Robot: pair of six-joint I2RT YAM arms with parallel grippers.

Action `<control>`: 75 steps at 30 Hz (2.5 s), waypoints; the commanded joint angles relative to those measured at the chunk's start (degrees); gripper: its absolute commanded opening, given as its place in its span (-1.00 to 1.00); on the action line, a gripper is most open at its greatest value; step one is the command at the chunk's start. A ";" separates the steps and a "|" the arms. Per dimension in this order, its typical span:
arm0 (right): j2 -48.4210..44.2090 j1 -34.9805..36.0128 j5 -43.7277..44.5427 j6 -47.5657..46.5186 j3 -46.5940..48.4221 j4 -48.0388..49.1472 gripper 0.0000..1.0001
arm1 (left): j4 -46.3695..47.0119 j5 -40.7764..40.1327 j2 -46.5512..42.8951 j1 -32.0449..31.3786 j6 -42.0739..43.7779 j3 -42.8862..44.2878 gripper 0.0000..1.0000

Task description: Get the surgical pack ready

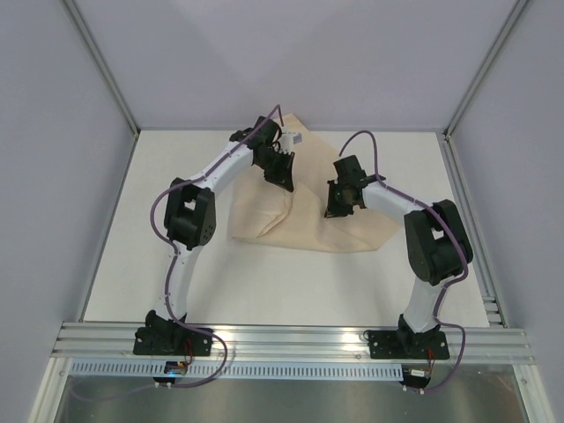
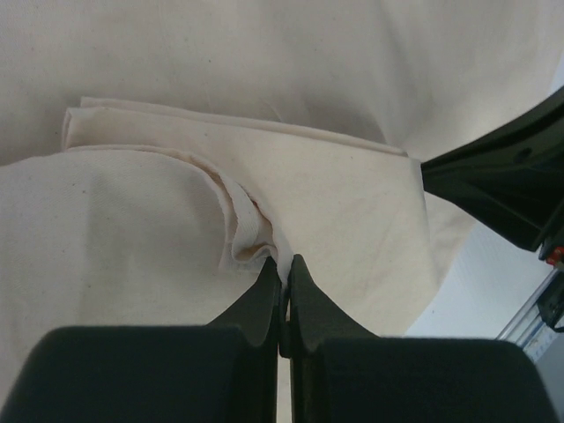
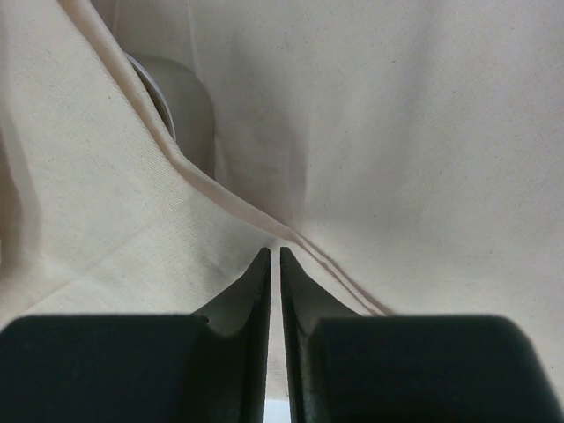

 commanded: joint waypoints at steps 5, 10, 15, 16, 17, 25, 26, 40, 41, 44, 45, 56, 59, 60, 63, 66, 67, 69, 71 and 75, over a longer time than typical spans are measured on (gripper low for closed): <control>-2.50 0.26 -0.57 0.78 1.66 1.25 -0.78 | 12.88 3.33 0.34 -0.63 -4.72 -0.84 -1.00; -4.00 0.00 -0.22 1.57 1.48 0.99 -0.63 | 10.96 3.77 2.45 -0.72 -2.70 -0.49 -0.16; -7.60 -1.40 1.09 1.31 1.75 -0.15 -0.31 | 8.76 7.72 -1.66 -0.72 0.89 0.47 0.61; -8.21 -1.67 1.27 1.22 1.83 -0.33 -0.28 | 8.06 8.16 -2.55 -0.72 1.34 1.09 0.63; -9.44 -1.93 1.53 1.13 1.92 -0.59 -0.25 | 7.10 8.60 -3.52 -0.72 1.69 1.61 0.64; -10.42 -2.20 2.16 0.69 6.05 -2.35 -0.19 | 0.94 8.80 -16.69 0.06 4.86 2.07 0.64; -9.72 -2.03 1.46 0.60 7.62 -2.35 -0.19 | 0.50 6.96 -20.45 1.46 4.60 0.58 0.62; 5.30 7.03 -9.45 2.36 19.68 4.94 -0.81 | 0.05 -5.10 -30.69 11.50 13.56 -35.37 -0.20; 6.19 7.03 -9.36 2.62 19.24 5.12 -0.86 | 0.40 -5.45 -29.73 11.23 13.74 -37.04 -0.20; 9.09 6.68 -7.97 1.92 18.45 4.77 -0.89 | 1.37 -6.24 -28.14 9.48 15.23 -39.68 -0.20; 9.79 6.50 -7.52 1.40 18.62 4.33 -0.89 | 1.64 -6.94 -27.88 9.13 15.67 -40.30 -0.20; 4.89 1.23 -5.24 -2.64 19.77 -2.87 -0.72 | 2.08 -5.73 -30.32 8.24 16.02 -43.38 -0.05; -1.43 -1.93 -3.40 -3.62 17.49 -4.28 -0.42 | 1.11 -5.71 -32.69 8.24 16.37 -42.77 0.09; -3.02 -4.46 -2.34 -3.53 16.17 -4.98 -0.31 | 0.76 -5.98 -33.32 8.24 16.90 -42.59 0.11; -8.56 -11.74 2.84 -2.39 9.85 -7.53 0.13 | -0.82 -6.51 -35.86 8.24 18.04 -42.15 0.19; -11.82 -20.79 5.66 -0.37 2.73 -8.85 0.32 | -1.96 -6.77 -37.45 8.24 18.75 -42.41 0.23; -12.43 -23.44 6.19 -0.02 -0.24 -8.86 0.37 | -2.40 -7.03 -37.71 8.33 18.84 -42.50 0.24; -12.00 -28.20 8.55 -0.10 -2.29 -8.51 0.37 | -3.11 -7.74 -38.24 8.59 19.19 -42.68 0.25; -9.99 -31.01 8.39 -0.80 -3.52 -8.07 0.37 | -3.90 -7.65 -38.68 9.38 19.71 -42.94 0.25; -5.07 -32.00 7.60 -1.77 -3.26 -7.19 0.36 | -3.20 -8.35 -39.04 10.97 19.80 -44.17 0.25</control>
